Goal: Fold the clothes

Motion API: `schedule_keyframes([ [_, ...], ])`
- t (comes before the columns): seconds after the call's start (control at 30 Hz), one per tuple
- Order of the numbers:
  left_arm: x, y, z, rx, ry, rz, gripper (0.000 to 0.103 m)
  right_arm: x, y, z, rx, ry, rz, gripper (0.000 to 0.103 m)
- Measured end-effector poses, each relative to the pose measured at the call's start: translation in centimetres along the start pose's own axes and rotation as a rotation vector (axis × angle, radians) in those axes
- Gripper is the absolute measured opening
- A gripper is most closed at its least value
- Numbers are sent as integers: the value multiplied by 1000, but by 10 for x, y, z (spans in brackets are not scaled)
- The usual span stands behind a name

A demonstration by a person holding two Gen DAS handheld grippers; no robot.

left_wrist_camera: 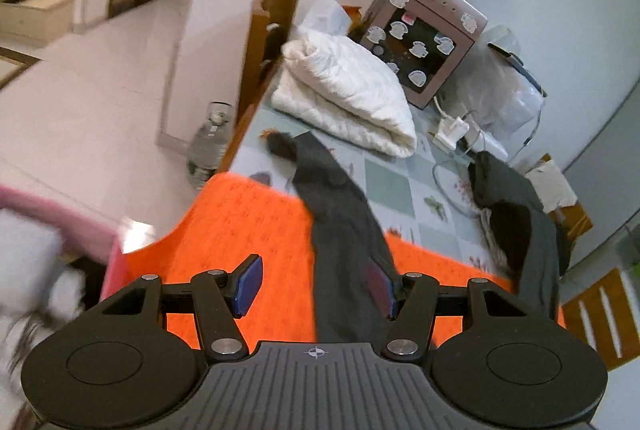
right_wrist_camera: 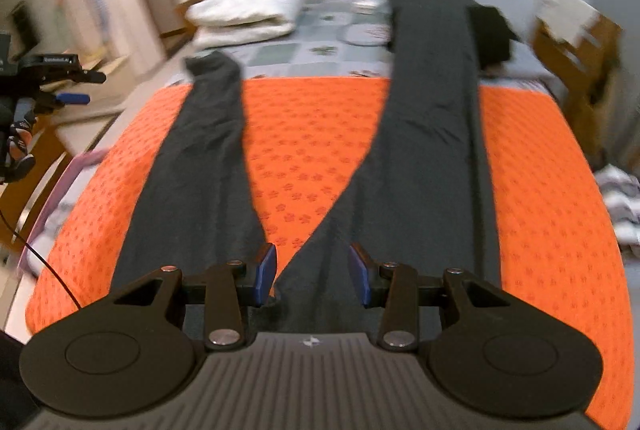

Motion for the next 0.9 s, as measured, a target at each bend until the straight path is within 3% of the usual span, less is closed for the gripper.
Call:
schedule_keyframes([
  [0.17,-17,-76,-24,-46,1,46,61,-7,1,9,31,-193,167,45],
  [0.33,-36,-141,-42,-78,77,80,61,-25,-1,17,59,-342,290,45],
  [0.53,-57,-206,-51,-110,209,75,61,-51,-4,18,34,-368,376,45],
  [0.73,-65,-244,-49,-120,307,86,59,-64,-7,9,3,-354,435,45],
  [0.77,-65,-248,-50,-115,316,94,57,-65,-9,8,-5,-349,443,45],
  [0.83,-62,-257,-50,-125,322,128,31,-67,-14,8,-24,-341,447,45],
  [0.87,-59,-260,-51,-133,315,153,3,-67,-17,8,-33,-336,447,45],
  [0.9,-52,-261,-57,-117,290,178,4,-68,-19,8,-40,-328,447,45],
])
Point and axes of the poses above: each gripper's, at about its wrist camera, not at the fingertips, and y roughly against the way its jaws point, x to its right, z to its underside, the point moved 5 cm from there along -y, roughly the way its jaws point, and after that the axes turned 12 degrees about x, right-handed, at the moved point
